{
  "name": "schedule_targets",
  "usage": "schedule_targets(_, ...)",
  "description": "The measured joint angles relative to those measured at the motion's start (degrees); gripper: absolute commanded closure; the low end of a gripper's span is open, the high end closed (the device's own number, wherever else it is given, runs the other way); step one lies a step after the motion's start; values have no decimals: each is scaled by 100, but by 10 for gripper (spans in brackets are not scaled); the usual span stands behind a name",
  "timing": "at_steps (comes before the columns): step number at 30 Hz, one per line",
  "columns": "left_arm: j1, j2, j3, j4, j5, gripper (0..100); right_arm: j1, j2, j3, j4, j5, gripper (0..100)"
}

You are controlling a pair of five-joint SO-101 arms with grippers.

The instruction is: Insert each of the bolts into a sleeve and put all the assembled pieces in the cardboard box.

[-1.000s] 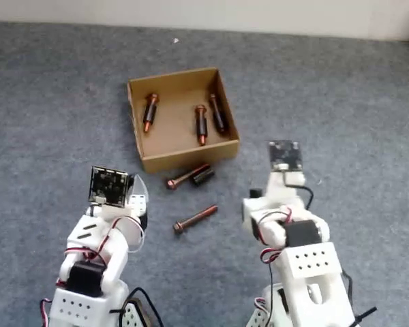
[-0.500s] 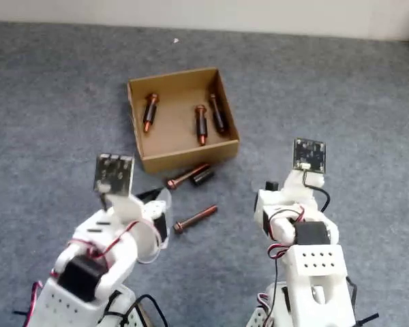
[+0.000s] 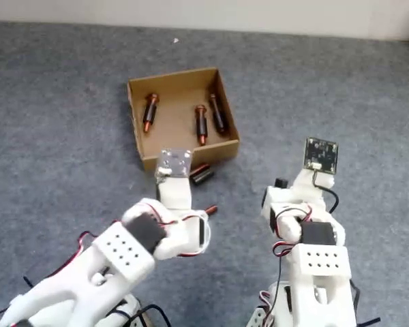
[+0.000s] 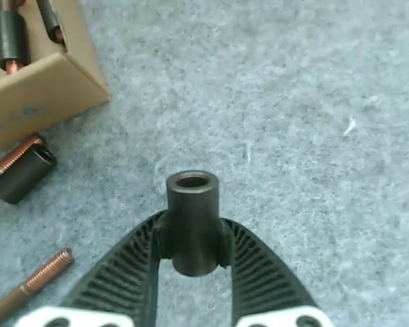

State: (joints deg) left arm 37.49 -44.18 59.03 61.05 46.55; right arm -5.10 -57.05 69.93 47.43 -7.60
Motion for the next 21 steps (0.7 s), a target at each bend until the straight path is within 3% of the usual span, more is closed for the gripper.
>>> schedule_targets(10,0,1890,-9,-325,114,912,9,0,0,0,0,994)
schedule_targets(16,-712,2927,-114,-1284,123,912,9,0,0,0,0,994)
schedule_targets(21,-1363,3042,-396,-1503,123,912,9,0,0,0,0,994)
